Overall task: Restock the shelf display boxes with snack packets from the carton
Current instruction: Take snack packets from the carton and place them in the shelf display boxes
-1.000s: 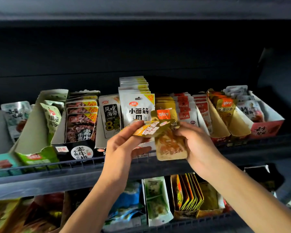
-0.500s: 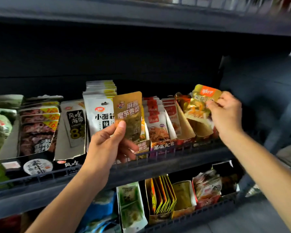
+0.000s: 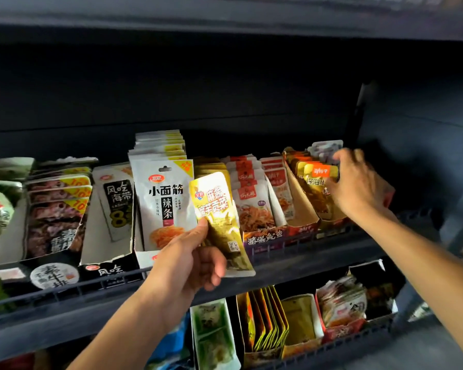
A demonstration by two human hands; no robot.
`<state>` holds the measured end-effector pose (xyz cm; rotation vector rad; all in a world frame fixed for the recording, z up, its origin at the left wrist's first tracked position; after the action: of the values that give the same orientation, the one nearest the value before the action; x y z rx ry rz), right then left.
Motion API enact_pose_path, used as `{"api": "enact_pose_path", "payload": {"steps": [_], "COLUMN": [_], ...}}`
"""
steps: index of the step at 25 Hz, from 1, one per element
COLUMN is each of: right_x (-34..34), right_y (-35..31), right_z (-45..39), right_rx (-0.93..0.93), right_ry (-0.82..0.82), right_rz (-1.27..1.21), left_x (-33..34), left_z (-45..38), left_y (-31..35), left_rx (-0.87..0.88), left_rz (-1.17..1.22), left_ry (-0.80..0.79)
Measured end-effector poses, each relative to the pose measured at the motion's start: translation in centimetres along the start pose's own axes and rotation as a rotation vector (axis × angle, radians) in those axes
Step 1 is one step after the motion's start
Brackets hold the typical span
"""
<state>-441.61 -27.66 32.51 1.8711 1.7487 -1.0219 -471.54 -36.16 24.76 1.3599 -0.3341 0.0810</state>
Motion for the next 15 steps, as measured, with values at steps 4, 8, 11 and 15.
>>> {"api": "enact_pose_path", "payload": {"steps": [4,8,11,15], "right_x": [-3.4,-2.8,-1.7,-2.4], "right_y": [-8.7,-15.3,-14.3,-10.7], "right_z": [5.1,10.2,8.2,4.0], "right_rx": [-0.075,0.046,0.182,0.372], "right_ry": [-0.365,-1.08,-0.82,-0.216], "right_rz": [-0.923,-1.379,-1.426,-1.412], "left_x": [2.5,4.3,2.1,-2.8], "left_z": [-0.1,0.9,0.6,0.8], "left_y": [-0.8,-1.4,0.4,5.4], "left_rx": [-0.153,-0.217,-0.07,0.65], "left_rz": [0.094,0.049,0.021,-0.975], "left_ry": [-0.309,-0.52,-0.091,0.364]}}
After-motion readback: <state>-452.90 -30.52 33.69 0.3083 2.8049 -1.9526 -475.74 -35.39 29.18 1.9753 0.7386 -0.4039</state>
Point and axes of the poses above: each hand's wrist, its own z-axis away from the middle knuckle, its own x-axis out of the palm, y = z × x, the point moved 7 cm from there along -z, towards the middle knuckle, and after that the axes turned 3 degrees about y, right-handed, at the moved point
